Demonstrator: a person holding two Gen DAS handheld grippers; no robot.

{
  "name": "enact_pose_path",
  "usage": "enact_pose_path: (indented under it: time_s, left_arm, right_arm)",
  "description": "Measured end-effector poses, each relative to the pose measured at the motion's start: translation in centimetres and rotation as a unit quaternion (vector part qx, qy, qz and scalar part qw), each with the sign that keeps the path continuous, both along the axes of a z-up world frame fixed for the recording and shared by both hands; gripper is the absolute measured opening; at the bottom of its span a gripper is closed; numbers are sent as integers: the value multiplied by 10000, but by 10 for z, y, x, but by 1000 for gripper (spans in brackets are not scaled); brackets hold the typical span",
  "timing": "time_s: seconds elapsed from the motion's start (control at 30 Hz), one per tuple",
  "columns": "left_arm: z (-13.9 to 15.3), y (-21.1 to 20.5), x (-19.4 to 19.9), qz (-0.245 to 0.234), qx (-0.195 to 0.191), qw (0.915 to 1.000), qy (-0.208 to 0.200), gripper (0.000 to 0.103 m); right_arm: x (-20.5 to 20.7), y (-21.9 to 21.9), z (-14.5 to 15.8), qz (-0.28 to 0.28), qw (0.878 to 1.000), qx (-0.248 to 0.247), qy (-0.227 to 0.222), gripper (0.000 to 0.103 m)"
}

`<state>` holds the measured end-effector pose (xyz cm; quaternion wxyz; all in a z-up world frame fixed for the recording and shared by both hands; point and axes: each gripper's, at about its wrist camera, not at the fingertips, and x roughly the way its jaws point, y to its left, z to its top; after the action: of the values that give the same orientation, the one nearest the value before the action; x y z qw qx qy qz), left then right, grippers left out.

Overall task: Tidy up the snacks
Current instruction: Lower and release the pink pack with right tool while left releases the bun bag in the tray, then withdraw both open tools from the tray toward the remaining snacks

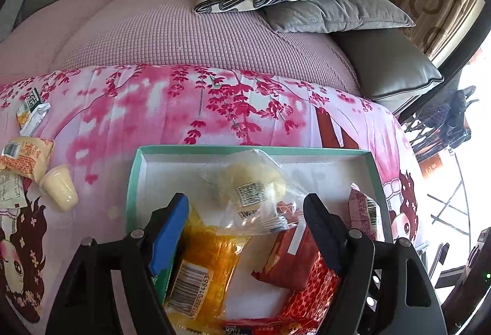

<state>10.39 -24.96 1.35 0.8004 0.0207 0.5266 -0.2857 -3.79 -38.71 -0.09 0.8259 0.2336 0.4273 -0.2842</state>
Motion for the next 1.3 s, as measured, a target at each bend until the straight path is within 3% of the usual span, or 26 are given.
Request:
enact_pose_path:
  time_s: [0.07, 0.17, 0.33, 0.6, 0.8, 0.97, 1.3]
  left_arm:
    - [4, 7, -4, 63, 37, 9999, -93, 80]
    - [11, 17, -9, 144, 136, 9992, -333, 97]
    - [21, 32, -20, 278, 431, 9956, -785, 97]
    - [24, 57, -35, 601, 597, 9913, -1007, 97]
    - [29, 76, -50, 939, 634, 9889, -958, 97]
    - [30, 88, -53, 1348, 881, 9825, -934, 97]
    - [14, 121, -39, 1508, 1381, 9761, -740, 97]
  right_arm:
    - [-1, 1, 3, 14, 10000, -37, -34, 103]
    - [-4, 2, 6, 38, 9999, -82, -102, 103]
    - [-9, 3, 11, 28, 9998, -122, -137, 103]
    - [-18, 9, 28, 198, 9984, -283, -447, 103]
    - [-26, 6, 35, 169, 9975, -200, -651, 103]
    - [-26, 7, 32, 248, 9976, -219, -611, 103]
    - [-19, 27, 32, 485, 9969, -407, -465, 103]
